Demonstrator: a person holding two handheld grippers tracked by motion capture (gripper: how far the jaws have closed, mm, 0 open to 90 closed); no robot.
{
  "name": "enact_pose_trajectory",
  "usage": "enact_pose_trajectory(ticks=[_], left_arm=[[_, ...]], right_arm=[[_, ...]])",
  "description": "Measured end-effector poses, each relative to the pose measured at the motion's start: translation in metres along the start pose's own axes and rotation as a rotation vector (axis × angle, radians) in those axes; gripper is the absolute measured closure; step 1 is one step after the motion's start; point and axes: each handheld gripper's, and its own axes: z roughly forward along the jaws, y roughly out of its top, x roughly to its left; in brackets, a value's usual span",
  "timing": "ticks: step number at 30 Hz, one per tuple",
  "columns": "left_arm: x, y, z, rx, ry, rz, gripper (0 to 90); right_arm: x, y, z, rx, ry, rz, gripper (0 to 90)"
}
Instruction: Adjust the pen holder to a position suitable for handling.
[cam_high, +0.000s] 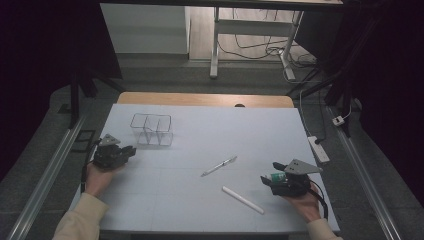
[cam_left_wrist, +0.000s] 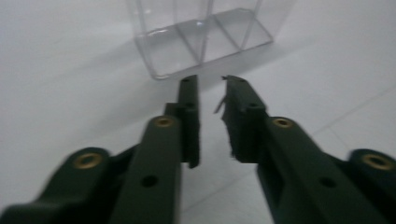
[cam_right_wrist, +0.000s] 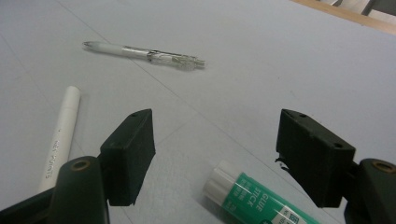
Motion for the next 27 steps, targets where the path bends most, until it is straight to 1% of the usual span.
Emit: enact_pose_trajectory(ticks=[1,2,3,7,11,12,14,19,23,25,27], left_arm=[[0.002,0.000,0.001,0.001,0.009,-0.003,83.8],[0.005,0.001,0.001,0.002,0.012,-0.004,83.8],[0.007,0.001,0.001,-0.001,0.022,-0.012,88.9],[0.016,0.001,0.004,-0.005,0.061,-0.034,89.2],[0.023,0.003,0.008,0.007,0.092,-0.037,89.2],[0.025,0.002,0.009,0.006,0.097,-0.044,89.2],[0.029,0.002,0.013,0.003,0.089,-0.060,89.2],[0.035,0.009,0.022,0.007,0.090,-0.070,89.2],[0.039,0.015,0.029,0.000,0.084,-0.074,89.2],[0.039,0.018,0.033,0.006,0.092,-0.059,89.2],[0.040,0.021,0.037,0.007,0.088,-0.063,89.2]], right_arm=[[0.000,0.000,0.000,0.005,0.004,-0.003,27.3],[0.000,0.000,0.000,0.005,0.004,-0.003,27.3],[0.000,0.000,0.001,0.006,0.005,-0.003,27.3],[0.000,0.000,0.001,0.006,0.009,-0.002,27.3],[-0.001,0.000,0.002,0.009,0.007,-0.005,27.3],[-0.001,0.000,0.002,0.009,0.007,-0.005,27.3],[-0.001,0.001,0.001,0.004,0.008,-0.004,27.3],[-0.001,0.000,0.002,0.008,0.004,-0.004,27.3],[-0.001,0.000,0.002,0.008,0.006,-0.006,27.3],[-0.001,0.000,0.002,0.011,0.005,-0.007,27.3],[-0.001,0.000,0.003,0.010,0.006,-0.008,27.3]])
